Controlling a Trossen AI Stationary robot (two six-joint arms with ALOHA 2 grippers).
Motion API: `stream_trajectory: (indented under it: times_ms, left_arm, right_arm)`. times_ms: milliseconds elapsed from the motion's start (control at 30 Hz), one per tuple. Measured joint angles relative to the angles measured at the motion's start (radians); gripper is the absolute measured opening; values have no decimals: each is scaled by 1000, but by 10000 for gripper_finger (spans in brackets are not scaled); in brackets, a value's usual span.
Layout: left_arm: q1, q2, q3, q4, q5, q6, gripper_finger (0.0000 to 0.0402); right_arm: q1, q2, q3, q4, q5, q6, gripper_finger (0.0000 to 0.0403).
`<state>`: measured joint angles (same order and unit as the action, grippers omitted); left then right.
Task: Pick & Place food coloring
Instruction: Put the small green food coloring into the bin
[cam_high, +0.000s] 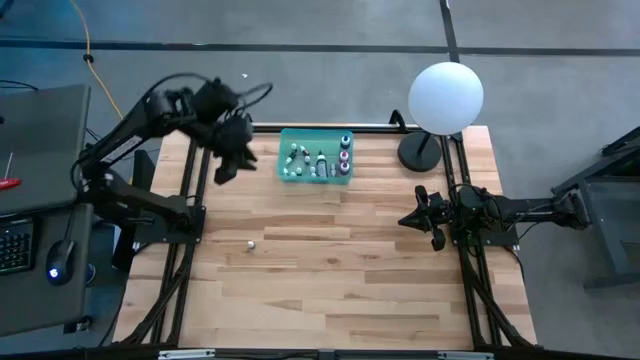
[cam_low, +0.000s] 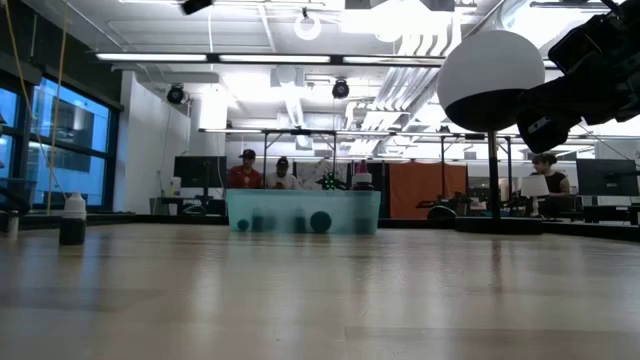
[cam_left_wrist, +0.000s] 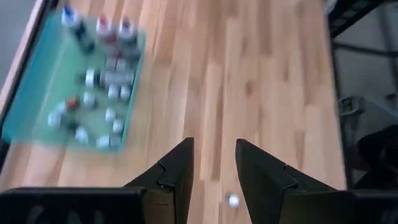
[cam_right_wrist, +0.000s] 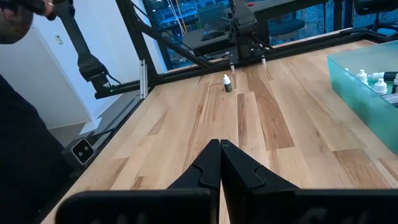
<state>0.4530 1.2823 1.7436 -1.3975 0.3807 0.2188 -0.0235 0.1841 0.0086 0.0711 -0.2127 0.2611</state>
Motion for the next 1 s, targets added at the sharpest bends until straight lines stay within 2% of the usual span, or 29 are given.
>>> stream_trajectory:
  times_ms: [133,300,467,667,833,1000]
  left_arm:
    - [-74,-111,-192,3,-101,-94,117]
    - [-151,-246,-458,60,-128,-253,117]
    - [-239,-364,-710,208,-148,-380,117]
    - [-380,-416,-973,347,-150,-467,117]
    - [-522,-404,-1123,528,-204,-491,117]
    - [-655,-368,-1141,616,-293,-507,117]
  right_arm:
    - [0,0,0,0,0,0,0]
    - [0,0,0,0,0,0,0]
    - [0,0,0,0,0,0,0]
    - [0,0,0,0,0,0,0]
    - [0,0,0,0,0,0,0]
    - [0,0,0,0,0,0,0]
